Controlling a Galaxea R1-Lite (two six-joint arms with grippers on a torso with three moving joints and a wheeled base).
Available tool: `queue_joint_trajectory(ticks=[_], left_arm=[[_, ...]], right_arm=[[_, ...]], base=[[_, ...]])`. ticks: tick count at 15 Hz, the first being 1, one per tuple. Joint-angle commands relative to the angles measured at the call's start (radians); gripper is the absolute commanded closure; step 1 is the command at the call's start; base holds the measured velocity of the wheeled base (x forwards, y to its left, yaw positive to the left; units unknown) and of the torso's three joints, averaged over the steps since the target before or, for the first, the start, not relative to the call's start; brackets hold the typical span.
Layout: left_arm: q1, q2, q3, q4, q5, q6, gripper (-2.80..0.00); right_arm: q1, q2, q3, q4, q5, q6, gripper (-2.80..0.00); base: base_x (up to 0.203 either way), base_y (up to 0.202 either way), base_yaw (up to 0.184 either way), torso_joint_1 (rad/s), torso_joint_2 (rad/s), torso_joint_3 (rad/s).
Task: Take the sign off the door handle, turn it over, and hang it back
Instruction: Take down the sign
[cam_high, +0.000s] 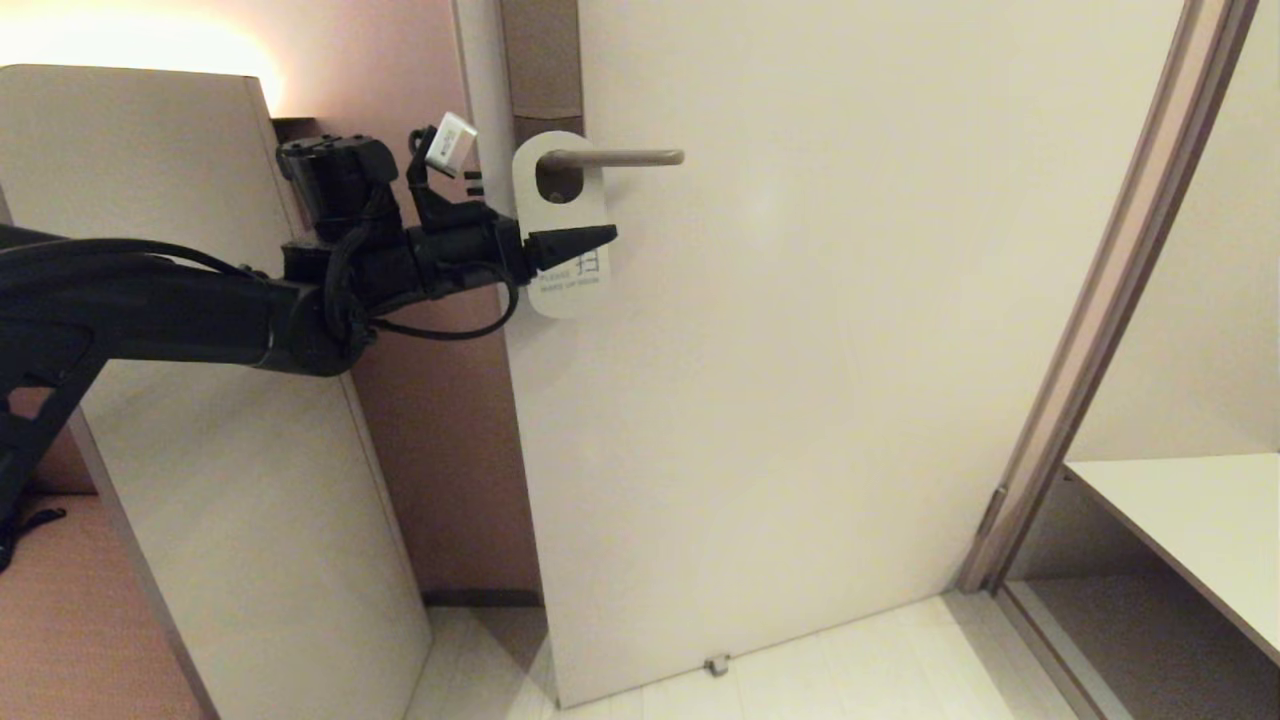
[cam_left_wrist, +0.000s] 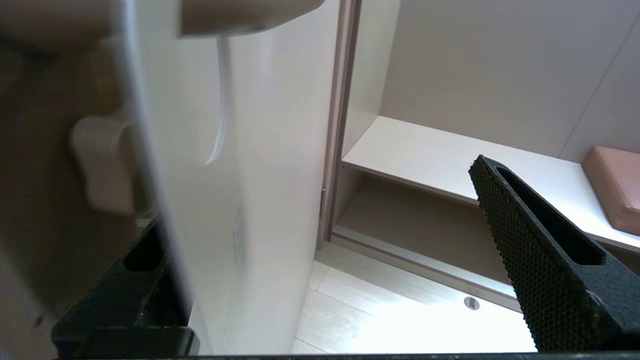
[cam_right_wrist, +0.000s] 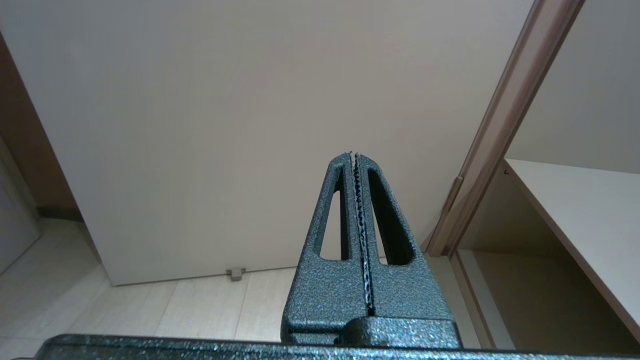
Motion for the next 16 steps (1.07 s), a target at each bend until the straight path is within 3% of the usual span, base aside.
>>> queue_joint_trajectory(ticks=[1,7,8,16], left_arm=[[-0.001,-0.01,0.002,-0.004,-0.005,-0.001,-2.8],[-0.001,-0.009,0.0,-0.005,-0.005,0.004,-2.8],[-0.002,-0.007,0.0,-0.013,-0.005,0.004,0.0],[-0.005,-0.01,0.002,-0.031,0.002,0.002,0.0]], right_arm=[[0.0,0.001,0.0,0.0,0.001,-0.001,0.0],[0.0,0.001,0.0,0.0,0.001,-0.001,0.0],[0.0,0.001,0.0,0.0,0.001,-0.001,0.0],[0.0,0.001,0.0,0.0,0.001,-0.001,0.0]], base=[[0.0,0.0,0.0,0.0,0.0,0.0],[0.0,0.0,0.0,0.0,0.0,0.0],[0.0,0.0,0.0,0.0,0.0,0.0],[0.0,0.0,0.0,0.0,0.0,0.0]])
